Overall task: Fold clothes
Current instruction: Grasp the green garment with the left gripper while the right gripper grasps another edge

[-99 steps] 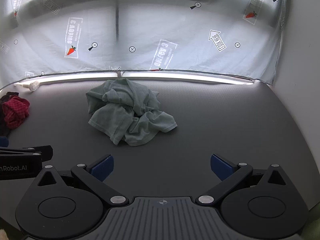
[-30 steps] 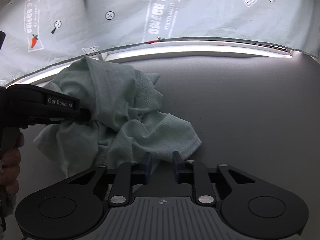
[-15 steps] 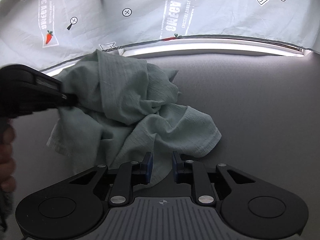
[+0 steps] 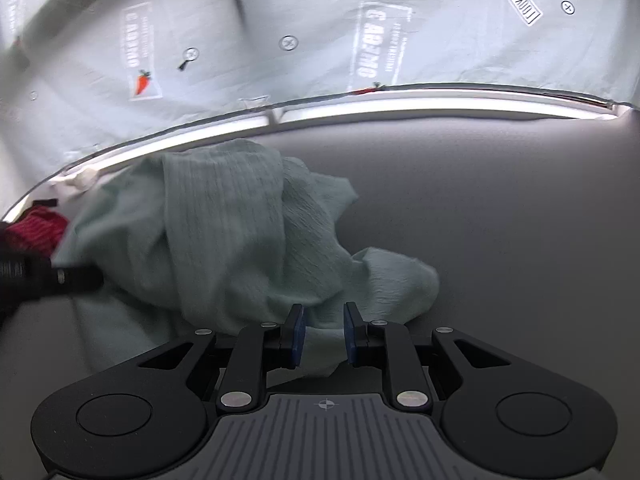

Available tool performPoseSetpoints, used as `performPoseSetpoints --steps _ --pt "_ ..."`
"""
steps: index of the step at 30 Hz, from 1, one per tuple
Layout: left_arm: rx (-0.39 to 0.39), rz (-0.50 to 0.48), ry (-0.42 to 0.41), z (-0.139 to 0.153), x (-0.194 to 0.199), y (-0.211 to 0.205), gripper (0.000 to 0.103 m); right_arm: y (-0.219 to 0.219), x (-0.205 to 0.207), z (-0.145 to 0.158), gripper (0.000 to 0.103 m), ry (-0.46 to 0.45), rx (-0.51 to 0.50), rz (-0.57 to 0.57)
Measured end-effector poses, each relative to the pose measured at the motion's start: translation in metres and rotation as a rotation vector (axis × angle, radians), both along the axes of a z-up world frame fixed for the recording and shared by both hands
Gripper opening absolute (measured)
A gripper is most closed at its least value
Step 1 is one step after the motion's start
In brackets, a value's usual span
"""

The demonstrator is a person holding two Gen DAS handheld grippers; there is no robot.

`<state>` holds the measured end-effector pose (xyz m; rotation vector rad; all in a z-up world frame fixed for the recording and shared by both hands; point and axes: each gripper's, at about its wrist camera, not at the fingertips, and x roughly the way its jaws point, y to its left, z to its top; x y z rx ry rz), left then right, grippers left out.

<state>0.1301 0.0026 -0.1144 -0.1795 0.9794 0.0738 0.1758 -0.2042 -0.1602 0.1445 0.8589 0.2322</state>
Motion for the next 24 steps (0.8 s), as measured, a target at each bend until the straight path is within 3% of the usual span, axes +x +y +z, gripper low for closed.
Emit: performPoseSetpoints --steps 3,9,10,12,14,17,19,23,24 --pt "0.056 -0.001 0.055 -0.016 -0.012 0.002 0.001 0.0 -0.002 -0.004 0.027 0.033 -0.009 0.0" --pt "0.053 -0.021 -0.02 0.007 -0.014 0.018 0.012 -0.009 -0.003 0.002 0.028 0.044 0.001 -0.012" --pt "0.053 -0.044 -0.061 0.016 -0.004 0.02 0.02 -0.011 -0.002 0.004 0.028 0.037 0.007 -0.014" --pt "0.081 -0.072 -0.122 0.028 0.018 0.023 0.047 -0.012 0.001 0.008 0.028 0.024 0.019 -0.017" --pt "0.097 -0.056 -0.171 0.032 0.036 0.028 0.081 -0.013 0.005 0.006 0.034 0.01 0.044 -0.022" --pt "0.07 0.024 -0.165 0.029 0.072 0.042 0.082 -0.014 0.016 -0.001 0.042 0.035 0.068 -0.075" --pt "0.002 0.08 -0.13 0.02 0.096 0.058 0.082 -0.02 0.022 -0.005 0.047 0.051 0.082 -0.121" --pt "-0.098 0.096 -0.058 -0.002 0.123 0.075 0.079 -0.038 0.032 -0.018 0.052 0.098 0.126 -0.222" --pt "-0.08 0.085 -0.05 -0.007 0.127 0.071 0.079 -0.041 0.035 -0.022 0.052 0.11 0.127 -0.242"
